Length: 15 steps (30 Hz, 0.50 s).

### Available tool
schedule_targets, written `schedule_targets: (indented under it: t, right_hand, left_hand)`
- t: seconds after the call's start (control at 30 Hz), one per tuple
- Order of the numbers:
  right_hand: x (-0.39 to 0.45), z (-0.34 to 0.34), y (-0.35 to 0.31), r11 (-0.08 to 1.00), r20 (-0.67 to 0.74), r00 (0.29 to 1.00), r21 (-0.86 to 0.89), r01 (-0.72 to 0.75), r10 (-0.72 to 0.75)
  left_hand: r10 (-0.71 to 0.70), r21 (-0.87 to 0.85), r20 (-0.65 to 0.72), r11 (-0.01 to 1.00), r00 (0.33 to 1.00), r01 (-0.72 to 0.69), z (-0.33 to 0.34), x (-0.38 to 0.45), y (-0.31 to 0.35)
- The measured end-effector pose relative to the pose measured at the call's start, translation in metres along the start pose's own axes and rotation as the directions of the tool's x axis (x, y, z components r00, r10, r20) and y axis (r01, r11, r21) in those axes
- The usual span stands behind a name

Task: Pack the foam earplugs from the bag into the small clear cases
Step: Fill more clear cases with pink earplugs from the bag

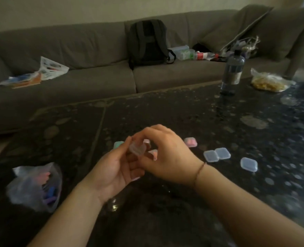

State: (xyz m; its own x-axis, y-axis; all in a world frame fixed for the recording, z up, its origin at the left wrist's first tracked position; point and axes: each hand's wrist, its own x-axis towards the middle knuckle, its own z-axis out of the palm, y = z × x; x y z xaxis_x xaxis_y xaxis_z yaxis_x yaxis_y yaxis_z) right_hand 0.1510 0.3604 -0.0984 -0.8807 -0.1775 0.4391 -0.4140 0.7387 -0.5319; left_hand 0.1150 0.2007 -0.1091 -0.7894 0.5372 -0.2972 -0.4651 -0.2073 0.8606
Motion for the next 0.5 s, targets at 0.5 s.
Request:
schedule_targets:
  t: [0.5]
  right_hand:
    - [0.033, 0.126, -0.122, 0.953, -0.114, 0.964, 0.158, 0.257, -0.241]
  left_hand:
    - [0.186, -0.529, -0.268, 0.792, 0.945, -0.306, -0.118, -0.126, 0.016]
